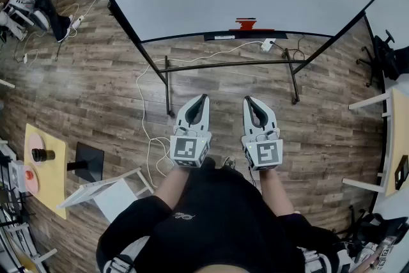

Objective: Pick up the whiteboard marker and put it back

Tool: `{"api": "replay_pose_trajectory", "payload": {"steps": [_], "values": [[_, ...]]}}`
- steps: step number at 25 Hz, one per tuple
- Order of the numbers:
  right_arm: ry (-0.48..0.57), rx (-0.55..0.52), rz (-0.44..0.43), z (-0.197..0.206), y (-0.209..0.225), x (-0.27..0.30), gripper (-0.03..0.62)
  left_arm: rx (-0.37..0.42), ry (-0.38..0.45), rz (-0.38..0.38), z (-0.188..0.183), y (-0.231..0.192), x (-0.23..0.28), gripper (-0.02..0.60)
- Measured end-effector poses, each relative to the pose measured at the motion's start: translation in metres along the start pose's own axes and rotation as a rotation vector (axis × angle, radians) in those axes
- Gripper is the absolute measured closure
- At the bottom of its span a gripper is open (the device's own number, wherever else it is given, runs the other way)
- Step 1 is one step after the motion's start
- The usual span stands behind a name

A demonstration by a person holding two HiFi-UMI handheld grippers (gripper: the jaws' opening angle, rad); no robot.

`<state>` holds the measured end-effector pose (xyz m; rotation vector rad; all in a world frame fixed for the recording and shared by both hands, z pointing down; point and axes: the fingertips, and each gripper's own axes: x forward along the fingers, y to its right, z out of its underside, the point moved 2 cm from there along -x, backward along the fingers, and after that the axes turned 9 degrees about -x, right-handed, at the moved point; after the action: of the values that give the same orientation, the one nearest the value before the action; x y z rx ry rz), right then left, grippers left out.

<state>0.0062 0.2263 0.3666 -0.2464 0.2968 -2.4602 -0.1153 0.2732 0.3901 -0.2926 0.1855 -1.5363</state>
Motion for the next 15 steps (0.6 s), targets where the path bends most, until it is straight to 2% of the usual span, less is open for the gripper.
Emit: {"api": "replay_pose_trajectory", "payload": {"steps": [3, 9, 15], "values": [[-0.004, 0.006, 0.012, 0.004, -0.015, 0.018, 0.591, 0.028, -0.018, 0.022, 0.002, -0.016, -0.002, 0.574], [-0.02, 0.043, 0.041, 0.014, -0.031, 0.046, 0.591, 0.01, -0.061, 0.054, 0.009, -0.053, 0.006, 0.574], [-0.063, 0.042, 0.03, 0.027, -0.033, 0.066, 0.591, 0.009, -0.112, 0.082, 0.022, -0.063, 0.023, 0.574]]}}
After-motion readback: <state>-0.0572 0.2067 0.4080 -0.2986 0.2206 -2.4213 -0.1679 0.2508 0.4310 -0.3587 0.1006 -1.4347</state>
